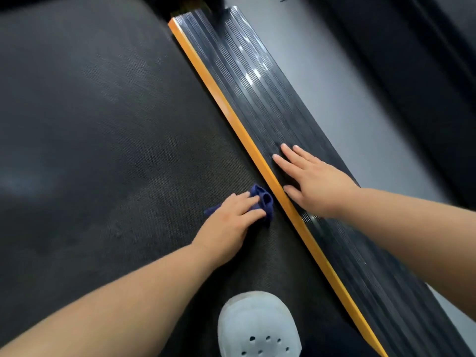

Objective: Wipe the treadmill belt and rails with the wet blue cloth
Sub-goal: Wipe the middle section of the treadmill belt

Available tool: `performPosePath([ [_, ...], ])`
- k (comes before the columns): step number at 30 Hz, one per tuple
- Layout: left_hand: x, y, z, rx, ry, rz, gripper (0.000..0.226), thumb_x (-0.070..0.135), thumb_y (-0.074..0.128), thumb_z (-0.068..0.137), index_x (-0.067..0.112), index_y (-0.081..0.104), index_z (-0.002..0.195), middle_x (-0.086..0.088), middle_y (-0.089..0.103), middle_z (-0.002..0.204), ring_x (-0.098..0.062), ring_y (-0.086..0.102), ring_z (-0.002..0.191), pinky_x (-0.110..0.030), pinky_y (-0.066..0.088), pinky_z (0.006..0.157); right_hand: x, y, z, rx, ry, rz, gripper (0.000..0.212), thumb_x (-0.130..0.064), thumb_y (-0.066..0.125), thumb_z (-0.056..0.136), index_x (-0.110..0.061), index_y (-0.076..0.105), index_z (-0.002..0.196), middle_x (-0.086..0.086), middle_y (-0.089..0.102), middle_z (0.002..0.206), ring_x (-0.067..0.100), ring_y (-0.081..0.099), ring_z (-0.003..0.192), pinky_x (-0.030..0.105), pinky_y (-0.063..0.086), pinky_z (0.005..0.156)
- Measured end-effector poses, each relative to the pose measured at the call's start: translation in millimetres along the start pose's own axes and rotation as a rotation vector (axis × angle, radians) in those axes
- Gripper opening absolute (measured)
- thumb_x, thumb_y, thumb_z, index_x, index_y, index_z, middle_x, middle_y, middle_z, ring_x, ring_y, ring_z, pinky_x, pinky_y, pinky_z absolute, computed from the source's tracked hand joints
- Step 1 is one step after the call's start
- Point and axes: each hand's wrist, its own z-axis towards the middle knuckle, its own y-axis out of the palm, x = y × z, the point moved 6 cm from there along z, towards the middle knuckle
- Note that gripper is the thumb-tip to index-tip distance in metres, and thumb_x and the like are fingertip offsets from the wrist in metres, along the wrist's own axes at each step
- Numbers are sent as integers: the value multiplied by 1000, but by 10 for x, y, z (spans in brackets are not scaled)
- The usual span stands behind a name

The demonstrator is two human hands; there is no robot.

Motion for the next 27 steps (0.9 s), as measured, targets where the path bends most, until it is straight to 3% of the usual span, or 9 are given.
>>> performPosePath([
  [3,-213,-310,230,36,89,102,36,8,40,83,8,70,102,-16,64,116,-30,53,117,-54,33,105,-22,14,16,14,7,-3,65,-43,34,98,-35,-3,151,-9,-12,159,14,-10,146,43,14,119],
  [6,-794,-815,664,195,-284,169,36,4,39,90,10,66,112,-12,58,126,-29,38,130,-53,24,110,-40,50,11,24,30,24,63,-38,32,100,-34,-3,151,-10,-13,158,13,-11,146,39,12,118],
  [8,-889,-820,689,198,-386,201,35,2,47,92,12,62,122,-11,52,135,-32,36,134,-47,26,110,-64,60,14,25,29,26,63,-39,33,100,-32,-3,151,-10,-13,158,13,-11,146,38,12,117],
  [12,-437,-396,206,198,-186,137,29,7,58,85,9,68,112,-14,60,124,-35,52,119,-43,42,100,-82,55,-1,32,13,-29,69,-46,36,98,-31,-5,151,-8,-13,159,16,-11,146,38,14,116],
  [17,-301,-372,23,-4,29,160,39,13,38,85,12,70,107,-15,63,119,-37,60,109,-45,51,88,-190,59,15,61,44,-20,74,-43,41,96,-26,-4,152,-2,-12,159,17,-10,146,38,10,117],
  [20,-680,-905,378,185,-122,234,34,3,46,85,12,69,109,-13,62,120,-37,59,107,-41,48,89,-261,90,34,103,56,-1,75,-38,43,95,-20,-2,152,1,-10,160,17,-8,146,37,9,118],
  [23,-913,-889,493,202,-359,200,39,4,48,92,20,61,125,-6,49,139,-32,45,127,-39,38,101,-286,111,52,125,28,-23,76,-36,43,94,-16,-2,152,3,-11,160,17,-9,146,36,6,119],
  [25,-794,-701,359,212,-356,157,37,2,50,90,19,65,120,-7,53,136,-30,46,126,-33,35,102,-316,114,76,125,-19,-55,77,-35,43,93,-15,-3,152,3,-11,160,16,-9,146,36,3,119],
  [27,-591,-541,138,216,-230,98,34,0,54,82,15,71,108,-10,61,123,-27,51,117,-31,34,99,-350,105,107,114,-34,-71,80,-33,45,92,-15,-5,152,3,-12,159,16,-10,146,34,1,119],
])
